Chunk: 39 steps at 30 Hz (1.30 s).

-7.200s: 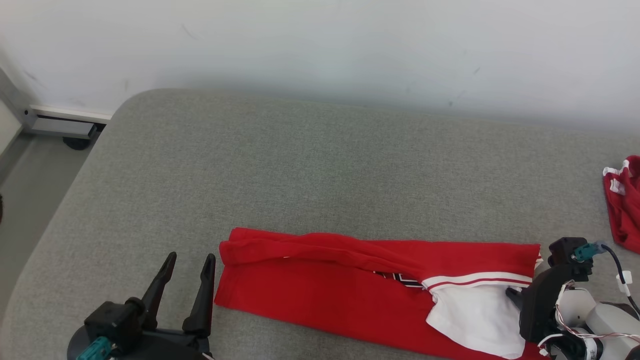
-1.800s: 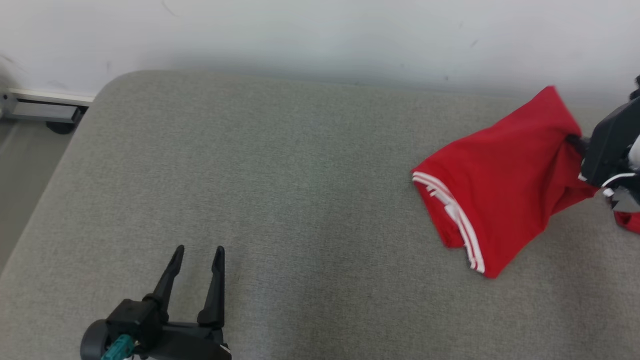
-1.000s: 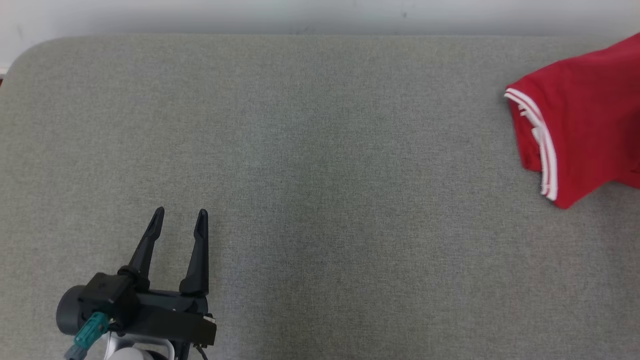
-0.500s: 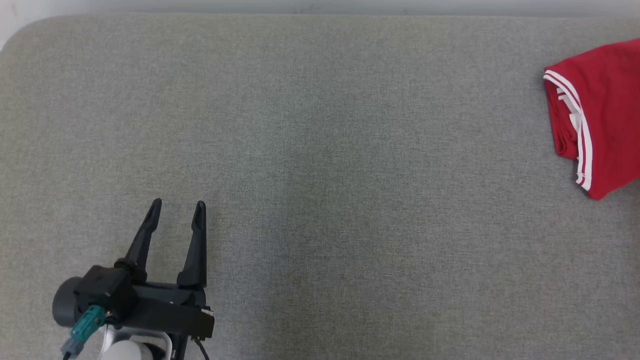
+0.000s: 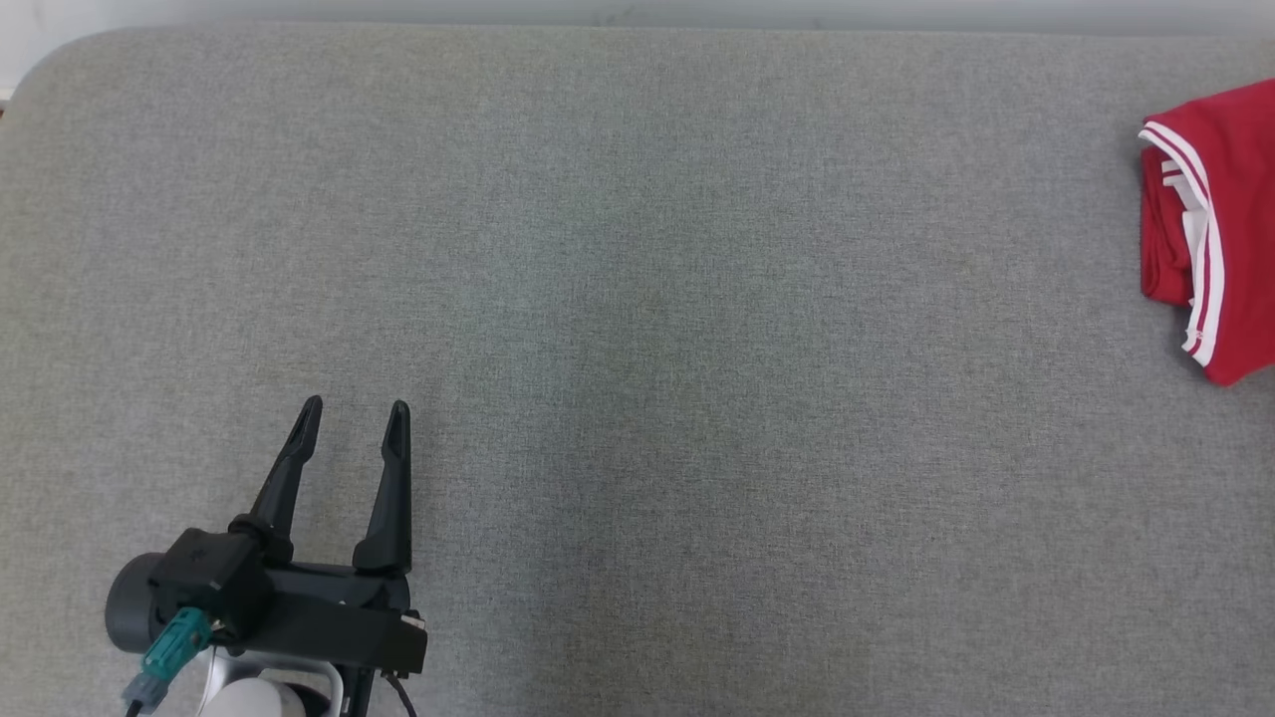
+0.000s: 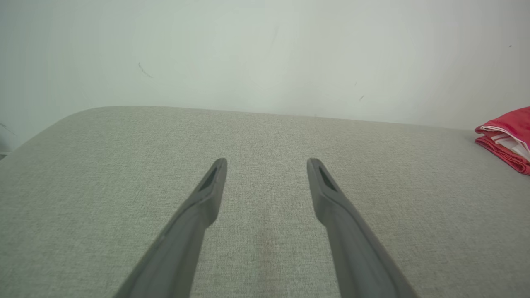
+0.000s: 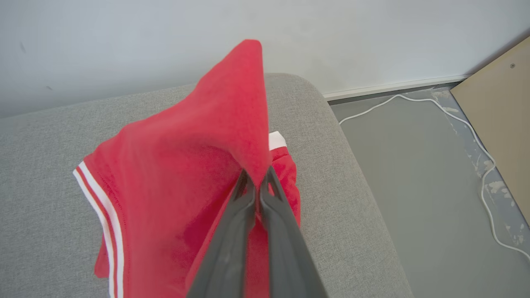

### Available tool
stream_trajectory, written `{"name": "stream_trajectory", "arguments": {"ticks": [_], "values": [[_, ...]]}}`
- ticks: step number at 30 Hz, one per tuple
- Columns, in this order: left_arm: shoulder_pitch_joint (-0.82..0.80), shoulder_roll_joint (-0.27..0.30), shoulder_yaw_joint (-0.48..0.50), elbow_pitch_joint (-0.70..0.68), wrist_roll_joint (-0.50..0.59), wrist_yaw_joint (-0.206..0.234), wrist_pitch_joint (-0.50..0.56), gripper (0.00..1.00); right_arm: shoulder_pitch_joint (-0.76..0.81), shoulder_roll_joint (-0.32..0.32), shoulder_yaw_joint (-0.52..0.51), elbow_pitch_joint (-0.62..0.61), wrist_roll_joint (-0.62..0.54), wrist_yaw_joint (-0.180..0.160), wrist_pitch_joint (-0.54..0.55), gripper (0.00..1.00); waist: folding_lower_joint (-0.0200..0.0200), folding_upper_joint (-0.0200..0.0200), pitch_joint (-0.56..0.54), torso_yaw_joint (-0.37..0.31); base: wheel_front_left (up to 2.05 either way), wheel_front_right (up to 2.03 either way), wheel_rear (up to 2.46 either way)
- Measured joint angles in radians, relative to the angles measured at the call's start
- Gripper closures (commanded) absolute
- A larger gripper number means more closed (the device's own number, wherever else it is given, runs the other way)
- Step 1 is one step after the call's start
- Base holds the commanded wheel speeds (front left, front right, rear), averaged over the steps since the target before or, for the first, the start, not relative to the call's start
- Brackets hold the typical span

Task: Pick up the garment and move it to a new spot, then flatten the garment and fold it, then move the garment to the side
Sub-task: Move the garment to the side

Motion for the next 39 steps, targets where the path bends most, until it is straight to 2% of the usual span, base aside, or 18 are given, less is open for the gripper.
{"name": "stream_trajectory", "arguments": {"ticks": [1,2,3,12,15,21,26,36,39], "values": [[0.000,0.000,0.000,0.000,0.000,0.000,0.000,0.00,0.000,0.000,0.000,0.000,0.000,0.000,0.000,0.98,0.0000,0.0000,0.000,0.000,0.00,0.00,0.00],[0.000,0.000,0.000,0.000,0.000,0.000,0.000,0.00,0.000,0.000,0.006,0.005,-0.008,0.000,-0.007,0.36,0.0000,0.0000,0.000,0.000,0.00,0.00,0.00],[0.000,-0.001,0.000,0.001,0.000,0.000,0.000,0.00,0.000,-0.001,0.012,0.006,-0.019,0.001,-0.011,0.00,0.0000,0.0001,0.000,0.000,0.00,0.00,0.00],[0.000,-0.002,0.003,0.017,-0.003,0.000,0.000,0.00,-0.027,-0.001,0.052,0.038,-0.075,0.010,-0.025,0.00,0.0000,0.0000,-0.012,-0.002,0.00,0.00,0.00],[-0.001,-0.008,0.002,0.026,-0.005,0.000,0.000,0.00,-0.037,0.003,0.058,0.039,-0.081,0.028,-0.047,0.00,0.0000,0.0000,-0.023,-0.004,0.00,0.00,0.00],[0.000,-0.015,0.012,0.054,-0.015,0.000,0.000,0.00,-0.016,0.105,0.008,0.001,-0.014,0.091,-0.181,0.00,-0.0001,-0.0001,-0.064,-0.012,0.00,0.00,0.00],[0.003,-0.016,0.023,0.080,-0.022,0.000,0.000,0.00,0.095,0.164,-0.012,-0.033,0.019,0.137,-0.306,0.00,0.0000,0.0000,-0.108,-0.022,0.00,0.00,0.00],[0.089,-0.012,0.034,0.102,-0.032,0.000,-0.001,0.00,0.345,0.263,-0.047,-0.179,0.066,0.146,-0.556,0.00,-0.0002,-0.0001,-0.216,-0.044,0.00,0.00,0.00],[0.115,-0.012,0.036,0.099,-0.045,0.001,-0.001,0.00,0.418,0.265,-0.054,-0.227,0.066,0.149,-0.618,0.00,-0.0002,-0.0001,-0.249,-0.052,0.00,0.00,0.00]]}}
